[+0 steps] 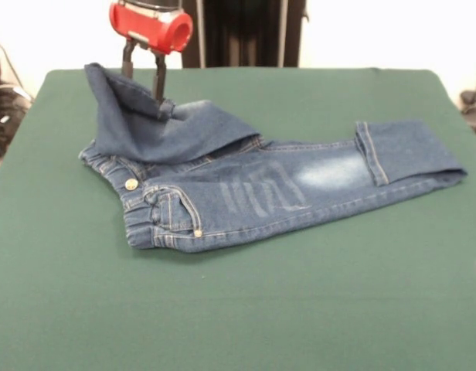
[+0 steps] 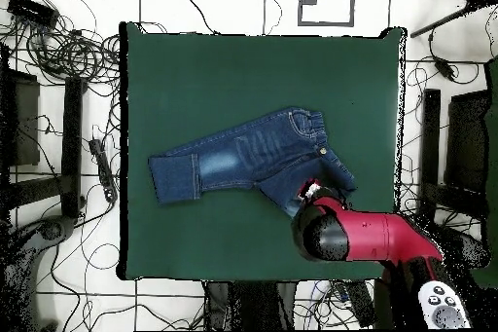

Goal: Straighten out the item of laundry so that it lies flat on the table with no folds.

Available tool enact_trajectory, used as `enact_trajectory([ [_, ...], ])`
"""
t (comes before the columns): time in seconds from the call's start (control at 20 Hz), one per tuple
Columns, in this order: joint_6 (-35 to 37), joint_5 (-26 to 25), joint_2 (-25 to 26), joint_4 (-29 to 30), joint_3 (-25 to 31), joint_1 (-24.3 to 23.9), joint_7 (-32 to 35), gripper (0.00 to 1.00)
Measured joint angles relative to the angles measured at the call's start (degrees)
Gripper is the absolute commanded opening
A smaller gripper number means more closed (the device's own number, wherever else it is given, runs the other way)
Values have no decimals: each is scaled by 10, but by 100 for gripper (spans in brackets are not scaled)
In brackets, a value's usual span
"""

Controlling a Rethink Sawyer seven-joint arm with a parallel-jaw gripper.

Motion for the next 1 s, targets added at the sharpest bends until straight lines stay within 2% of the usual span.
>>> enact_trajectory([
  [0.7, 5, 4, 6, -33, -1, 1, 0, 100],
  [1.0, 5, 4, 41, -58, -16, 16, 0, 100],
])
